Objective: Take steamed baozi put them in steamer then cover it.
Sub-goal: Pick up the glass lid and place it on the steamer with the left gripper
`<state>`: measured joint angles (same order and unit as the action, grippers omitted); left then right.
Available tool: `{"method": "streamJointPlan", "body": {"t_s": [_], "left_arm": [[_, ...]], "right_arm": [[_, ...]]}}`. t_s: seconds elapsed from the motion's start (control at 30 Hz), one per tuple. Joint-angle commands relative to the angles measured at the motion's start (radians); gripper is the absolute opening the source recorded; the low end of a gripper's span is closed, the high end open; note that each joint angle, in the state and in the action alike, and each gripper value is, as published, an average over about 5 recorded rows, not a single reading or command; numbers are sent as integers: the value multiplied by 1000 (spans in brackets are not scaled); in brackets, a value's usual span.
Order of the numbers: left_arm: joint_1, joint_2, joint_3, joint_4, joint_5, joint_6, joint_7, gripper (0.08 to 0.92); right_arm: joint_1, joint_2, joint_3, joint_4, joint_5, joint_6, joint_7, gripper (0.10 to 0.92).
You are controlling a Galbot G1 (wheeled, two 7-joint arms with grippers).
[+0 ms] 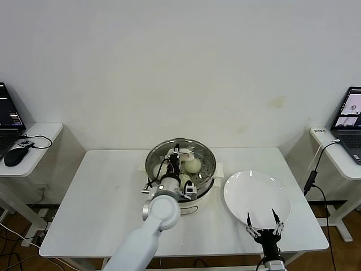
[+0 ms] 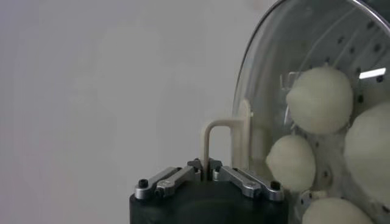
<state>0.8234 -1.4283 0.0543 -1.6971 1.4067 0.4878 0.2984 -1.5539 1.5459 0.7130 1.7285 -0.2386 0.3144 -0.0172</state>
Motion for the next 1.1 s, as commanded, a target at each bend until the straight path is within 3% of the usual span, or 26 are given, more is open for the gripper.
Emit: {"method": "streamJointPlan", "body": {"t_s": [0.03, 0.73, 0.83, 1.1], "left_arm": [[4, -21, 5, 18, 21, -4, -2, 134], [18, -32, -11, 22, 19, -24, -23, 136], [32, -21, -9, -18, 13, -23, -21, 182], [164, 68, -17, -229, -29, -28, -28, 415]], "right_arm": [[-1, 1, -2, -1, -2, 1, 0, 823], [-6, 1, -13, 0, -8, 1, -4, 823], [-6, 1, -14, -1, -10, 1, -5, 823], [-10, -1, -13, 0, -12, 1, -5, 822]]}}
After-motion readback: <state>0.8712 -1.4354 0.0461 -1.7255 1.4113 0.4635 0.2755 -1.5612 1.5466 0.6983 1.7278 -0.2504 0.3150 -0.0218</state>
